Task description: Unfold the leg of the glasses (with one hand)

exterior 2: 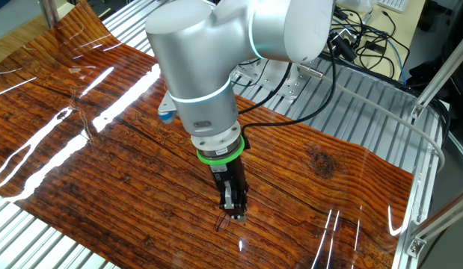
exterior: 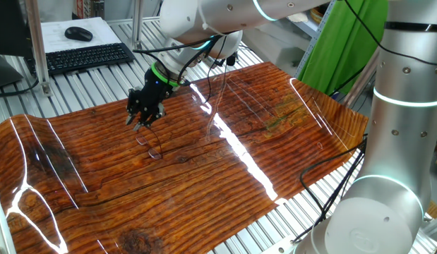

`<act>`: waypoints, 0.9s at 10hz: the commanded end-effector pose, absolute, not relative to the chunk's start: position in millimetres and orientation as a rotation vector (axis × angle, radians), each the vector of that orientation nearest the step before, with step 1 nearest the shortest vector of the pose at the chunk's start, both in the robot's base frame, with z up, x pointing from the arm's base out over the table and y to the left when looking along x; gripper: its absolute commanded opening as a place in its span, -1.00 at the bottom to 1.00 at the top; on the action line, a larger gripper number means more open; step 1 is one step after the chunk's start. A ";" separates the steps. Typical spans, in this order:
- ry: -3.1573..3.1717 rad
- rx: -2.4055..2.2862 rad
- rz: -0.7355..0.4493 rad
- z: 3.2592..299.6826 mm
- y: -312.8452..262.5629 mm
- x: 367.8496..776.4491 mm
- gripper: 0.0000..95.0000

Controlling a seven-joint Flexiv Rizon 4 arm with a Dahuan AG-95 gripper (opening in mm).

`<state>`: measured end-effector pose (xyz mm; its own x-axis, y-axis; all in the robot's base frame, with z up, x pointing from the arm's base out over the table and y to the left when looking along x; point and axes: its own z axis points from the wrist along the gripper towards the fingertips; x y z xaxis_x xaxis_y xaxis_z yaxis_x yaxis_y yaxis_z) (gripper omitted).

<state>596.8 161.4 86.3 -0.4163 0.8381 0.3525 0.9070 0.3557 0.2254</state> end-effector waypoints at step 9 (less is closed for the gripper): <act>-2.406 -1.551 -0.515 123.2 152.8 586.2 -0.60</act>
